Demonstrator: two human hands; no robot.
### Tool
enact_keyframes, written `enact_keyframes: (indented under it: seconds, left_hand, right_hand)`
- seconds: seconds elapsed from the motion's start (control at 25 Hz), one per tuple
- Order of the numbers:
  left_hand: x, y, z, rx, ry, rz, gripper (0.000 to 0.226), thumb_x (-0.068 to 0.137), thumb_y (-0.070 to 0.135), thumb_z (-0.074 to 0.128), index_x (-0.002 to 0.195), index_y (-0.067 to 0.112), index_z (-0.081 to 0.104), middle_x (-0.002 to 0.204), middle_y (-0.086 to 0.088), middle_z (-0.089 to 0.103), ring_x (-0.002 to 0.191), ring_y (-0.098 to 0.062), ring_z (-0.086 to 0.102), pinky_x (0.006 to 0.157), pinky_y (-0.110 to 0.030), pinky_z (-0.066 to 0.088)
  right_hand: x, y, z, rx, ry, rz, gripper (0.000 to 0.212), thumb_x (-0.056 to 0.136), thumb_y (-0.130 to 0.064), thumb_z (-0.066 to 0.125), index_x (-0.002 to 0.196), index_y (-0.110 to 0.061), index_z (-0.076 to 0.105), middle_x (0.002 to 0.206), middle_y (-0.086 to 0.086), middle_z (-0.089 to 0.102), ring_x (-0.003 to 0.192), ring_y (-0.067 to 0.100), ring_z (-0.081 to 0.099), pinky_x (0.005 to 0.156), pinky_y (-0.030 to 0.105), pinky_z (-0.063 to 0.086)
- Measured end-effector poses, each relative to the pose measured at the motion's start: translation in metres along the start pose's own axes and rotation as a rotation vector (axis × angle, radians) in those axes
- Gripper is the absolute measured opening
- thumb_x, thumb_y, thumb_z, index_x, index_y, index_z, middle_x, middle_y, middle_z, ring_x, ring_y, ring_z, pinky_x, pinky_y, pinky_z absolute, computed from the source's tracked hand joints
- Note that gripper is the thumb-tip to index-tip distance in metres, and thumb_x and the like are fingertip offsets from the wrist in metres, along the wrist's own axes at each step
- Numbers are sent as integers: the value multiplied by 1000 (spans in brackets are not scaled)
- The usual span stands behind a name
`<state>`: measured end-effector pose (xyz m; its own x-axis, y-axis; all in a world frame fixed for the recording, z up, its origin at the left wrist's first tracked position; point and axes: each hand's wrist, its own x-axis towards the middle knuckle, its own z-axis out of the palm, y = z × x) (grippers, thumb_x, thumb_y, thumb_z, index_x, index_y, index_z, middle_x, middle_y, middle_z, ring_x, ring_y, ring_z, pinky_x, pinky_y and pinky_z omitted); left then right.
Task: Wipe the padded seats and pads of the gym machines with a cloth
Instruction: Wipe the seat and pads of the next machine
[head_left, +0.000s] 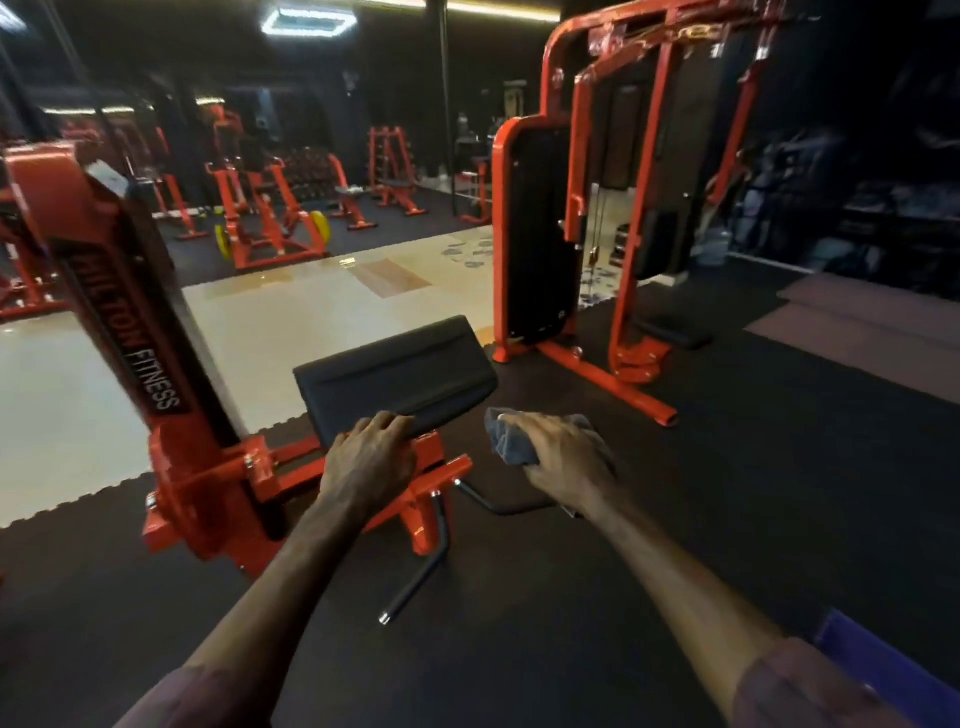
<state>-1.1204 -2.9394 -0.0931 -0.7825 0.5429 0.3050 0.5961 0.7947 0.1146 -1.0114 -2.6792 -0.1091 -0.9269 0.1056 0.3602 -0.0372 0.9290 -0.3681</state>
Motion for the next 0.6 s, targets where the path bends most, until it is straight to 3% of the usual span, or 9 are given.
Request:
enact_keyframes:
  seconds: [0.2,0.32,0.44,0.6]
  left_hand:
    - [167,34,98,10,-32,-7,55,99,45,64,150,30,51,150,1,55,134,-25,55,100,-49,50]
    - [267,48,130,42,-51,-36,57,99,46,65,152,29,51,151,2,55,134,-25,56,101,-48,52]
    - [357,60,152,48,-15,-48,59,99,47,64,153,29,50,152,3,55,135,-24,55,99,-47,53]
    - [483,56,208,55,40,-82,58,100,46,64,153,27,51,152,3,55,136,-24,55,96,-47,53]
  right_hand:
    - [123,147,26,38,-57,-37,63,77,-4,72,139,-17,64,140,2,66,128,24,62,107,36,45]
    - [208,223,26,54,-103,-85,60,76,-4,70,134,-16,67,134,3,69,123,26,65,105,39,49]
    - [289,286,25,14,-127,-134,54,77,-8,66,130,-19,66,128,-1,69,119,23,65,102,35,47]
    - [394,369,49,45,-128,-168,62,80,-4,70,140,-19,63,137,1,67,127,21,62,108,30,41]
